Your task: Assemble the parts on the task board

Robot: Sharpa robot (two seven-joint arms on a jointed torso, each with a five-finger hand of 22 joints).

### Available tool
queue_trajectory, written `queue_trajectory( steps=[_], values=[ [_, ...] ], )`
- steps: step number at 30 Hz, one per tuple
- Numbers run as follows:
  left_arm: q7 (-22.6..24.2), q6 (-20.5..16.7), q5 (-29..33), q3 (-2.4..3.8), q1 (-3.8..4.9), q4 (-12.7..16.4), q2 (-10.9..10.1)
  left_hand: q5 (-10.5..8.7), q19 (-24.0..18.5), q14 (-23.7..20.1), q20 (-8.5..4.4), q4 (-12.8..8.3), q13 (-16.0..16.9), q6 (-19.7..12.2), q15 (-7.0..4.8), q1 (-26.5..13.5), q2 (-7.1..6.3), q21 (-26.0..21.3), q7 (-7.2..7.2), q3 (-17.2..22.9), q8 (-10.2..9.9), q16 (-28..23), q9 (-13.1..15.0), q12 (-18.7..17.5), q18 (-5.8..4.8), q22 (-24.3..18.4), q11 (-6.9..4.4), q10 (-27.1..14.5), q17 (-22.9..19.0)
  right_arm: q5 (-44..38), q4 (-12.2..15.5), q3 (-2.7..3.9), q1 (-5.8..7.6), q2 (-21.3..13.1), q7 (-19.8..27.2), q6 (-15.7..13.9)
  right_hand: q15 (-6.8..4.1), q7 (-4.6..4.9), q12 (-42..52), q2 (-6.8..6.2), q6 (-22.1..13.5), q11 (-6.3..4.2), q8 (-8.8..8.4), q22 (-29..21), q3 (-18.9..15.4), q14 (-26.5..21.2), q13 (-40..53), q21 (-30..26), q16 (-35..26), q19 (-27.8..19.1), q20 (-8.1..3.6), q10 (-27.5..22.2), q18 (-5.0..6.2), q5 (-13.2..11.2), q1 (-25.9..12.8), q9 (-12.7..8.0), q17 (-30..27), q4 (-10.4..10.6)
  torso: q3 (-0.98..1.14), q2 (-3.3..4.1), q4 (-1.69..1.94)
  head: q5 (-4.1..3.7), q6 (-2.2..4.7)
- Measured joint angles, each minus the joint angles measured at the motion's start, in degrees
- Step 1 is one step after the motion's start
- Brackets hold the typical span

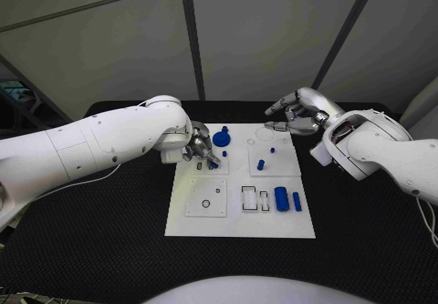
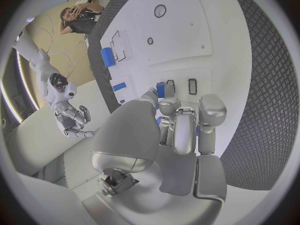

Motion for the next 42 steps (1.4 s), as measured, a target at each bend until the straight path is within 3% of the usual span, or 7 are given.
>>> queue_trajectory(
  steps=[10,15,23,38,39,40,42],
  values=[
    [0.25,-4.09,3.16,-0.04,-0.14,3.49,-3.97,-0.01,0.0,0.0,0.0,-2.02,-0.85,0.0,0.0,-6.13,-6.13,0.0,0.0,14.2,2.08,0.22,2.74,-0.67,0.0,1.04,-0.04,0.79,0.0,-0.01,-0.21,0.0,0.0,-0.09,-0.03,0.16,0.0,0.0,0.0,0.0,0.0,0.0,0.0,-0.14,0.0,0.0,0.0,0.0,0.0,0.0,0.0,0.0,0.0,0.0,0.0,0.0,-0.01,0.0,0.01,-0.06,0.13,0.18,-0.08],
    [0.56,-7.32,3.95,-0.06,-0.51,5.41,-5.55,0.77,0.55,0.01,-0.1,-2.58,-0.83,0.01,0.0,-7.73,-7.72,0.24,0.0,16.89,2.68,0.22,3.7,-0.67,0.01,1.78,-0.02,1.01,0.0,-0.02,-0.27,0.0,0.0,-0.16,-0.05,0.22,0.0,0.0,0.0,0.0,0.0,0.0,0.0,-0.13,0.0,0.0,0.0,0.0,0.0,0.0,0.0,0.0,0.0,0.0,0.0,0.0,-0.01,0.0,0.04,-0.07,0.28,0.25,-0.12],
    [0.81,-11.64,3.34,-0.11,-1.37,7.25,-6.26,1.85,1.04,0.01,-0.2,-3.51,-0.35,0.02,0.01,-8.8,-8.79,0.61,0.01,18.78,3.17,0.23,4.3,-0.67,0.0,2.84,0.25,1.3,0.0,-0.02,-0.37,0.0,0.0,-0.17,-0.05,0.26,0.0,0.0,0.0,0.0,0.0,0.0,0.0,-0.13,0.0,0.0,0.0,0.0,0.0,0.0,0.0,0.0,0.0,0.0,0.0,0.0,-0.01,0.0,0.13,-0.07,0.42,0.37,-0.23],
    [-0.07,-13.75,-1.46,-0.13,-1.77,7.4,-4.96,3.18,2.5,0.01,-0.42,-4.3,0.2,0.34,-0.42,-10.47,-9.97,1.66,-0.12,20.83,4.04,0.22,5.0,-0.26,-0.12,4.74,-0.24,2.21,0.06,-0.42,-0.45,0.0,0.0,-0.11,-0.05,0.33,0.0,0.0,-0.22,0.0,0.0,0.0,-0.01,-0.21,0.0,0.0,-0.11,0.0,0.0,0.0,0.0,0.0,0.0,0.0,0.0,-0.04,-0.02,0.0,0.16,0.02,0.34,0.6,-0.38],
    [-0.17,-13.74,-1.8,-0.13,-1.8,7.39,-4.84,3.18,2.58,0.01,-0.5,-4.3,0.2,0.34,-0.42,-10.47,-9.97,1.66,-0.12,20.83,4.04,0.22,5.0,-0.26,-0.94,4.76,-0.24,2.21,0.06,-0.47,-0.46,0.0,-0.01,-0.1,-0.05,0.34,0.0,0.0,-0.22,0.0,0.0,0.0,-0.01,-0.21,0.0,0.0,-0.1,0.0,0.0,0.0,0.0,0.0,0.0,0.0,0.0,-0.04,-0.02,0.0,0.15,0.03,0.34,0.6,-0.4],
    [-0.3,-13.71,-2.24,-0.15,-1.83,7.35,-4.68,3.18,2.58,0.01,-0.5,-4.3,0.2,0.34,-0.42,-10.47,-9.97,1.9,-0.12,20.83,4.04,0.22,5.0,-0.26,-3.6,4.82,-0.13,2.32,0.06,-0.55,-0.48,0.0,-0.01,-0.08,-0.05,0.35,0.0,0.0,-0.22,0.0,0.0,0.0,-0.01,-0.21,0.0,0.0,-0.11,0.0,0.0,0.0,0.0,0.0,0.0,0.0,0.0,-0.04,-0.02,0.0,0.15,0.03,0.34,0.6,-0.43],
    [-0.48,-13.61,-2.83,-0.17,-1.87,7.27,-4.46,3.17,2.58,0.01,-0.5,-4.3,0.2,0.34,-0.42,-10.47,-9.97,1.95,-0.11,20.83,4.04,0.22,5.0,-0.26,-3.53,4.94,-0.05,2.42,0.06,-0.7,-0.5,0.0,-0.01,-0.05,-0.05,0.37,0.0,0.0,-0.22,0.0,0.0,0.0,-0.01,-0.21,0.0,0.0,-0.1,0.0,0.0,0.0,0.0,0.0,0.0,0.0,0.0,-0.04,-0.02,0.0,0.14,0.03,0.34,0.6,-0.48]
  ],
)
